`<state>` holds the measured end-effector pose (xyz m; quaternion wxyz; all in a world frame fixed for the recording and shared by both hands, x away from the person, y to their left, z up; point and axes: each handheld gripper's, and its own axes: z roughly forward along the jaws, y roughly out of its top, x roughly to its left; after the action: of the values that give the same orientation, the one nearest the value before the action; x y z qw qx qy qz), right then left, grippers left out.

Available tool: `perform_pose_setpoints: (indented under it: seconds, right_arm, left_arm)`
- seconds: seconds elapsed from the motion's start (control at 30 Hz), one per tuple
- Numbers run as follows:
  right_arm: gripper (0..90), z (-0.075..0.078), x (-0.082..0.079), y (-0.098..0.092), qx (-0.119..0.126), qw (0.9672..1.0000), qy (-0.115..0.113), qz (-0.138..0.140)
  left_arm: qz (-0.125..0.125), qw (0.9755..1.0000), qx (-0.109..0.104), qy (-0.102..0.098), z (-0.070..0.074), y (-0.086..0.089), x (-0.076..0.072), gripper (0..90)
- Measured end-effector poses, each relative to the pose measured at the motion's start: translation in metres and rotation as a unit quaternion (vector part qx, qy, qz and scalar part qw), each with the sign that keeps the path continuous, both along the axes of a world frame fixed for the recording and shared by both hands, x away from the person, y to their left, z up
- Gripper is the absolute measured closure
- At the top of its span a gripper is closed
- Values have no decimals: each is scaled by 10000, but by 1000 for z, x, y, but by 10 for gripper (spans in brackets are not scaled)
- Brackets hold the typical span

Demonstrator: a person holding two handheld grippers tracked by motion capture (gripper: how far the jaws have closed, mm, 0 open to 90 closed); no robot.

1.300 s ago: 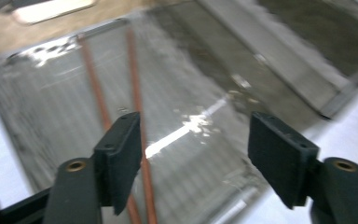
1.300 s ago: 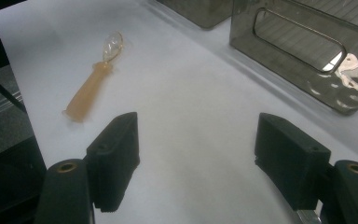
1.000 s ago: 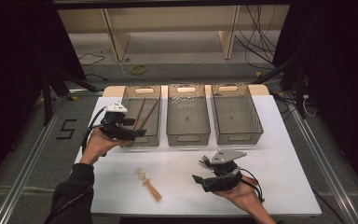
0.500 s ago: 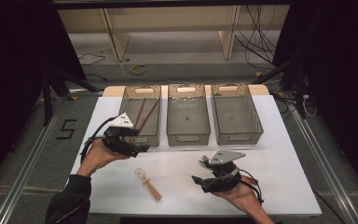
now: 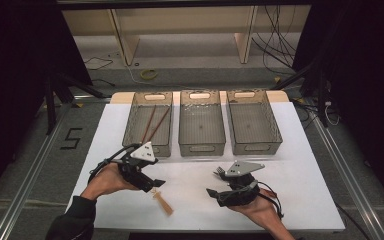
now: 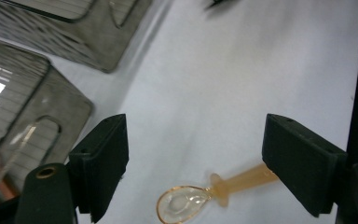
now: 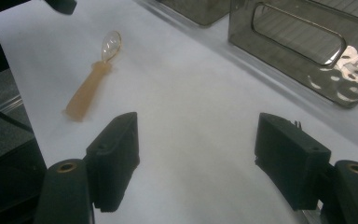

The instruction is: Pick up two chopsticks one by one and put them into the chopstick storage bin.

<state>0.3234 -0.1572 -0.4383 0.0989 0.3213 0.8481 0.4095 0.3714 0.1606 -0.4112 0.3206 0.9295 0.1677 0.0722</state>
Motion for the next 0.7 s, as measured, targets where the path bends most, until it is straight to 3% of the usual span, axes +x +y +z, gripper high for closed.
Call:
perform_pose_setpoints:
  seconds: [0.2, 0.5, 0.7]
  right_arm:
    - [313, -1, 0, -2, 19, 10000, 17, -2]
    - [313, -1, 1, -4, 30, 10000, 42, -15]
    - [313, -1, 1, -3, 25, 10000, 34, 9]
  left_arm:
    - [-282, 9992, 246, 119, -8, -7, -5, 232]
    - [-521, 9957, 707, 279, -21, -12, -7, 235]
    - [-660, 9937, 838, 346, -30, -12, -8, 234]
